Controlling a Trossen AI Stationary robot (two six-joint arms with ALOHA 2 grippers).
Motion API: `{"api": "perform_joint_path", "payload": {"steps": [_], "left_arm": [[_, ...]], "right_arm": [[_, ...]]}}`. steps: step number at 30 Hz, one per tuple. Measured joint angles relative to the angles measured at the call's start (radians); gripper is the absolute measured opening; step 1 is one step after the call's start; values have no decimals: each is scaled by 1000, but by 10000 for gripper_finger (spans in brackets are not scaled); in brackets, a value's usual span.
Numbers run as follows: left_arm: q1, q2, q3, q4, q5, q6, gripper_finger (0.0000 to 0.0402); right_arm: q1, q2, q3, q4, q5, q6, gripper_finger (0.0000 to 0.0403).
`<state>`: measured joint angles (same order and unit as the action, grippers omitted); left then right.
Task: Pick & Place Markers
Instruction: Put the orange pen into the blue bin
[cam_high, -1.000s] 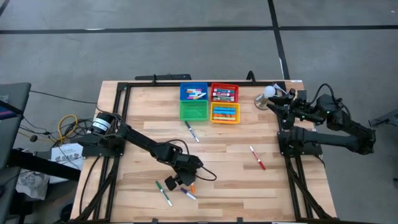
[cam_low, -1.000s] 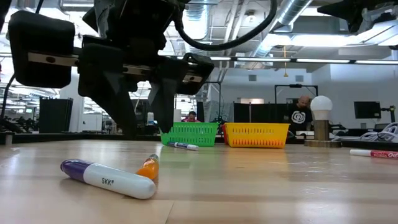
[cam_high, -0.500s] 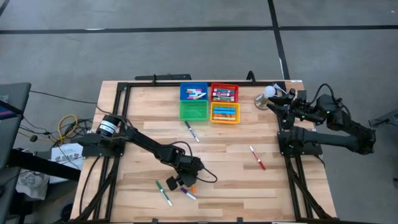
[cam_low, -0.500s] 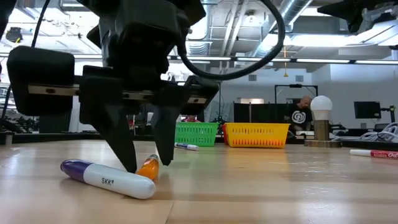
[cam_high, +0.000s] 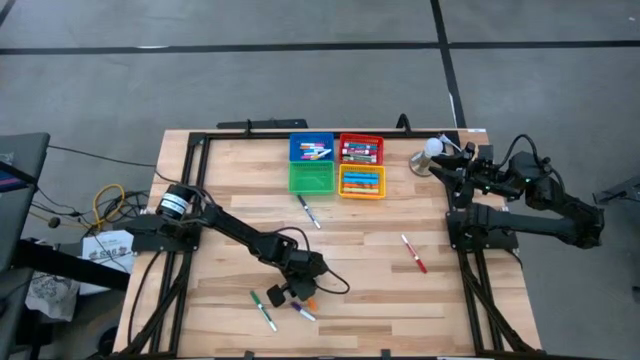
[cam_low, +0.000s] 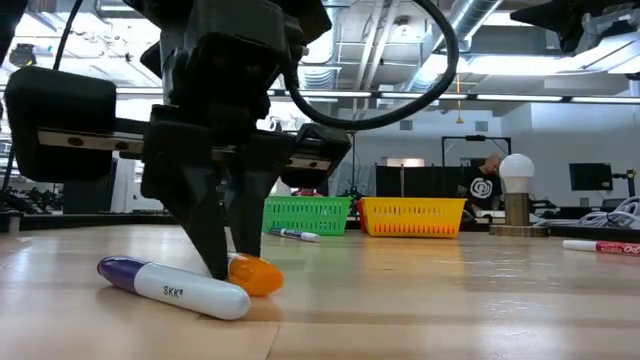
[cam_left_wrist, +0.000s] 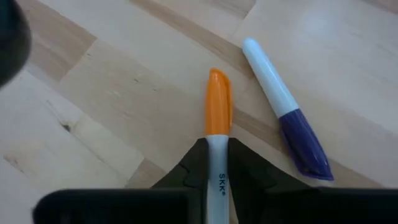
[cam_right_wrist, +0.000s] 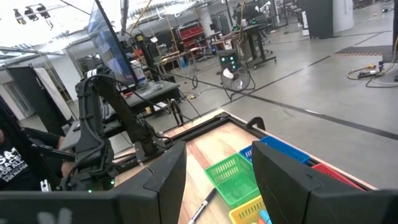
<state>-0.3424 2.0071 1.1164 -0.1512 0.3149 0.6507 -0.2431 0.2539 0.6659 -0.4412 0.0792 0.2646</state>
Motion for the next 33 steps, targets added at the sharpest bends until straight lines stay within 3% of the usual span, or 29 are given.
{"api": "perform_joint_path", "payload": {"steps": [10, 21, 33], "left_arm": [[21, -6, -1, 0, -21, -112, 37], [23, -126, -7, -23, -103, -342, 35], [63, -352, -5, -13, -133, -806, 36]], "right_arm": [[0, 0, 0, 0, 0, 0, 170], [0, 0, 0, 0, 0, -1, 170], [0, 0, 0, 0, 0, -1, 170]]}}
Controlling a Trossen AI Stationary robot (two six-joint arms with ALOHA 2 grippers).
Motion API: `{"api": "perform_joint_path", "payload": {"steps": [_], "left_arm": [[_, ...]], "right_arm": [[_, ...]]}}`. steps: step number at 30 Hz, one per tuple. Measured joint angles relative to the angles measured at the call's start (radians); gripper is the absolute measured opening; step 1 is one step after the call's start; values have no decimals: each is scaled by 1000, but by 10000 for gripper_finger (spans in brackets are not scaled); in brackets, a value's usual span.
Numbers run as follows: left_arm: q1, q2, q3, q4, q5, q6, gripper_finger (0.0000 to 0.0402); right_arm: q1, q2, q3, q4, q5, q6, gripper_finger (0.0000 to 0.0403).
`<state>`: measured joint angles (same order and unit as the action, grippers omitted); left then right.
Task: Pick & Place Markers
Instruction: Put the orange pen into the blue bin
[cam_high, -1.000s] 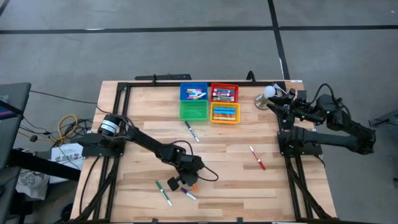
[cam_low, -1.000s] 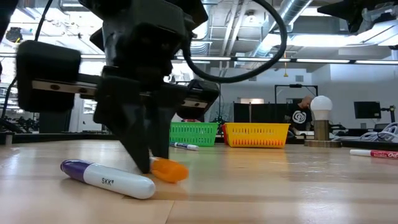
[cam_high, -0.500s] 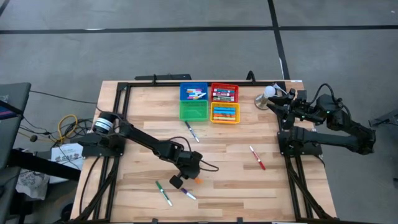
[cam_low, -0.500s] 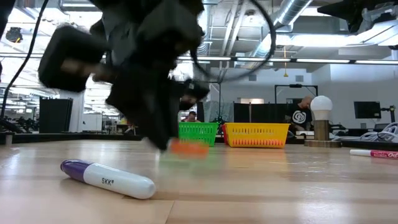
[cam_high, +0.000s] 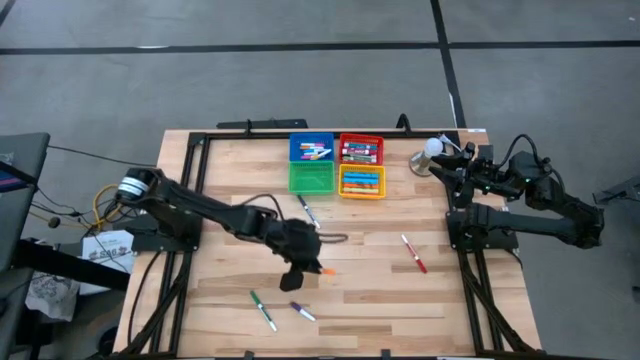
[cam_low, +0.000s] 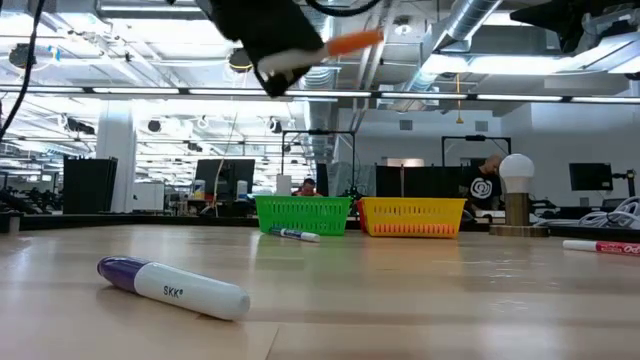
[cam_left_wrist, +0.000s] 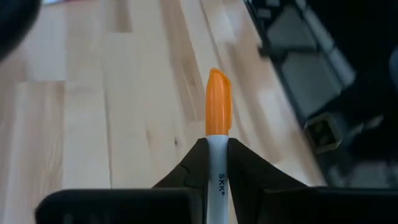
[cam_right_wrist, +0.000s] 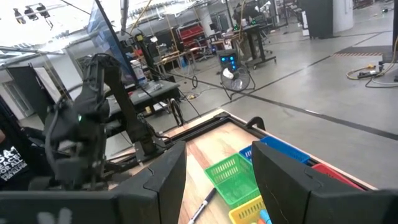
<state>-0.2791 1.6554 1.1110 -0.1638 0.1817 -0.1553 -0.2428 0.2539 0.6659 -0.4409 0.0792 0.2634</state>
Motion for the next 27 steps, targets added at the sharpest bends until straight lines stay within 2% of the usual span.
{"api": "perform_joint_path", "payload": {"steps": [5, 11, 20, 27], "left_arm": [[37, -58, 0, 1, 11, -183, 39], [69, -71, 0, 7, 84, -382, 40], [143, -71, 0, 28, 201, -597, 42], [199, -71, 1, 120, 290, -768, 41]], "right_arm": [[0, 0, 0, 0, 0, 0, 170], [0, 0, 0, 0, 0, 0, 170], [0, 0, 0, 0, 0, 0, 170], [0, 0, 0, 0, 0, 0, 170]]}}
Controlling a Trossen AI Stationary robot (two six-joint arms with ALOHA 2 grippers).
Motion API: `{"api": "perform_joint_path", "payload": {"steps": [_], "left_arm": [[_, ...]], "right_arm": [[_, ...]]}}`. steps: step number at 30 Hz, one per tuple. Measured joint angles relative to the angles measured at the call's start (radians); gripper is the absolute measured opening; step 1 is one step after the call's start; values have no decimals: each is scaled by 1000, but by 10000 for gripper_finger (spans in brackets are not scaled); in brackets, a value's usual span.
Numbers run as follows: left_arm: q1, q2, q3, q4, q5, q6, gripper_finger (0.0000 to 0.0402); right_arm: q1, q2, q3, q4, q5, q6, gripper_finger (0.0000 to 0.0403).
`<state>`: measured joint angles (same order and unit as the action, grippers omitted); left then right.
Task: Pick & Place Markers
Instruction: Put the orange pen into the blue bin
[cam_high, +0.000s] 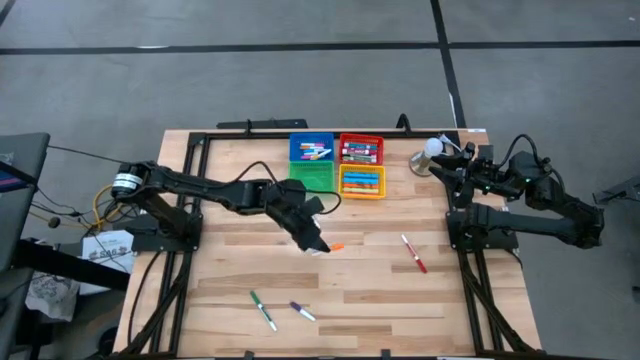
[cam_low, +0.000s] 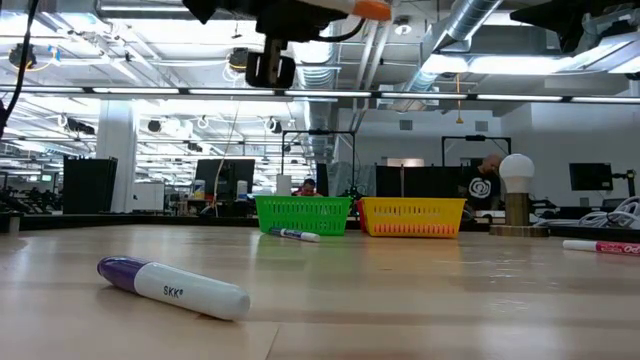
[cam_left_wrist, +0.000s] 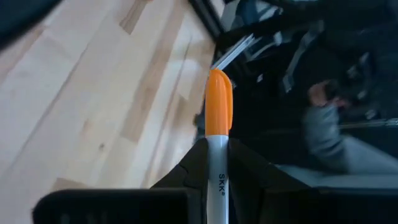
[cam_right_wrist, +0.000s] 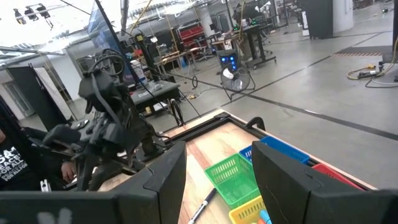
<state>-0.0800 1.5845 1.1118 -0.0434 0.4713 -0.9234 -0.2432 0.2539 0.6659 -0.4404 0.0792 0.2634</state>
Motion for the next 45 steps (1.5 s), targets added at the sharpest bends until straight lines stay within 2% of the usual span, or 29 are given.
{"api": "perform_joint_path", "payload": {"steps": [8, 16, 25, 34, 37, 45], "left_arm": [[28, 0, 1, 112, 5, -177, 47], [21, 6, 2, 140, -5, -196, 46], [-14, 7, 0, 134, -70, 53, 43], [-18, 7, -120, 128, -170, 168, 43], [-7, 9, -146, 124, -198, 228, 45], [74, 8, -162, 122, -347, 409, 45]], "right_arm": [[0, 0, 0, 0, 0, 0, 170], [0, 0, 0, 0, 0, 0, 170], [0, 0, 0, 0, 0, 0, 170], [0, 0, 0, 0, 0, 0, 170], [0, 0, 0, 0, 0, 0, 170], [0, 0, 0, 0, 0, -1, 170]]}}
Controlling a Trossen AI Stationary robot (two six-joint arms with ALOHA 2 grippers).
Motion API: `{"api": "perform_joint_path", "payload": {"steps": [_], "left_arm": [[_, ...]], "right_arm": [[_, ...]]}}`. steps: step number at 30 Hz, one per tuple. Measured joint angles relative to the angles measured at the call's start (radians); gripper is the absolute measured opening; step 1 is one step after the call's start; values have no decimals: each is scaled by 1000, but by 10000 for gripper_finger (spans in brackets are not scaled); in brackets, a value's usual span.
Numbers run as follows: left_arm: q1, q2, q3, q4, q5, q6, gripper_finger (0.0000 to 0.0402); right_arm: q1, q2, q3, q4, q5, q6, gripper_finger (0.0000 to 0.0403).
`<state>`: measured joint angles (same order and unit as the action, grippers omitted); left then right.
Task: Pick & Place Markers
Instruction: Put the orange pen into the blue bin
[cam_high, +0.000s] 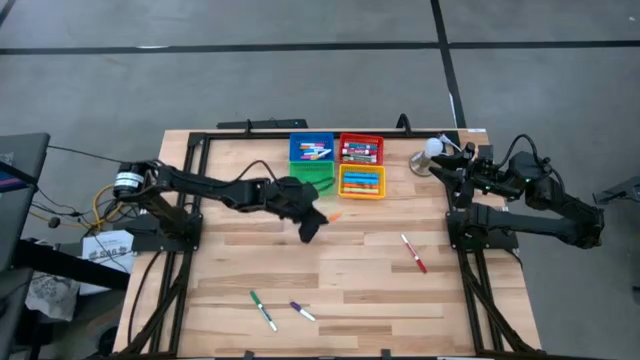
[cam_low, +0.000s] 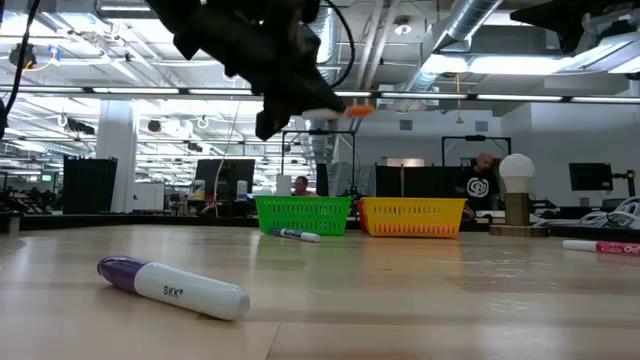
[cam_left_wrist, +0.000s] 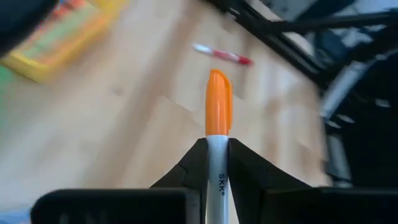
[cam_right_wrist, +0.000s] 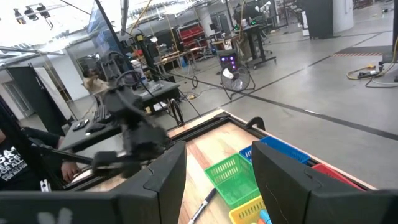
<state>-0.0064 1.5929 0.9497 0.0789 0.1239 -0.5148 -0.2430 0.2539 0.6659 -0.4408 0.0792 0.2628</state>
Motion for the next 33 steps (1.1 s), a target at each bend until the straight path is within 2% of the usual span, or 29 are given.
{"api": "perform_joint_path", "payload": {"steps": [4, 11, 20, 27, 33], "left_arm": [[81, 0, 0, -2, -47, 90, 44], [260, 0, 5, -4, -48, 228, 47], [462, 0, 88, -3, 45, 464, 47], [559, 0, 132, -3, 93, 649, 45], [593, 0, 153, -4, 114, 756, 48]], "right_arm": [[0, 0, 0, 0, 0, 0, 170], [0, 0, 0, 0, 2, 0, 170], [0, 0, 0, 0, 3, -1, 170], [0, 0, 0, 0, 49, -1, 170], [0, 0, 0, 0, 60, -1, 170]]}}
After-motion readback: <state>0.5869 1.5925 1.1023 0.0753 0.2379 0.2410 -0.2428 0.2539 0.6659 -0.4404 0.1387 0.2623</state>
